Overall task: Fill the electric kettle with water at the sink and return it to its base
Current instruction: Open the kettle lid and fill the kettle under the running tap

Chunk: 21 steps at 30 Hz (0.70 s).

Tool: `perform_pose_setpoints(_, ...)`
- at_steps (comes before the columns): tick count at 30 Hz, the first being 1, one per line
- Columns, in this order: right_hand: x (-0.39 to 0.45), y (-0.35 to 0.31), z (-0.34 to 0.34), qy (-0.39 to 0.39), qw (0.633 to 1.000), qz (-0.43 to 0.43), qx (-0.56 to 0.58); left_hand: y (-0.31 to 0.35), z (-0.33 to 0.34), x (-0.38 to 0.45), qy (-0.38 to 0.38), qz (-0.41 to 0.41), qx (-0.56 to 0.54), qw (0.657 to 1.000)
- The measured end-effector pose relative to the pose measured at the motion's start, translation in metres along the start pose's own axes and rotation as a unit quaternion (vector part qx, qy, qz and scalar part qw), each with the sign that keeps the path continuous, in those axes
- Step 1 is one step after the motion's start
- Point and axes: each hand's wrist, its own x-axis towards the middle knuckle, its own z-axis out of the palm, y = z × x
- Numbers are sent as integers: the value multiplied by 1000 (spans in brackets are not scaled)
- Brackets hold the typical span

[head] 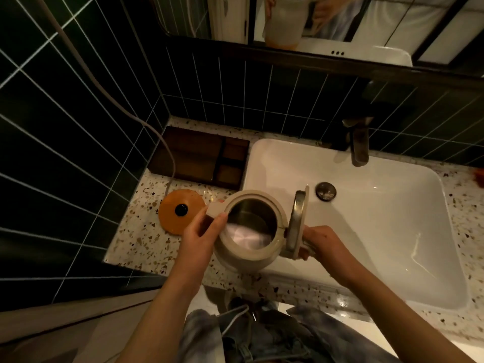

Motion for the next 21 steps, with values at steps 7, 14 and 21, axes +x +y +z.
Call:
perform_pose_setpoints(7, -3, -4, 1, 116, 984, 41, 130, 4, 14, 16, -11, -38, -30, 999)
perform_pose_setpoints(14, -18, 0, -42, 170, 969, 27, 175, 10, 68, 34, -48, -55, -48, 996)
perform_pose_setpoints(21, -30, 24, -117, 182, 963, 69, 187, 4, 156, 57, -62, -73, -15, 995)
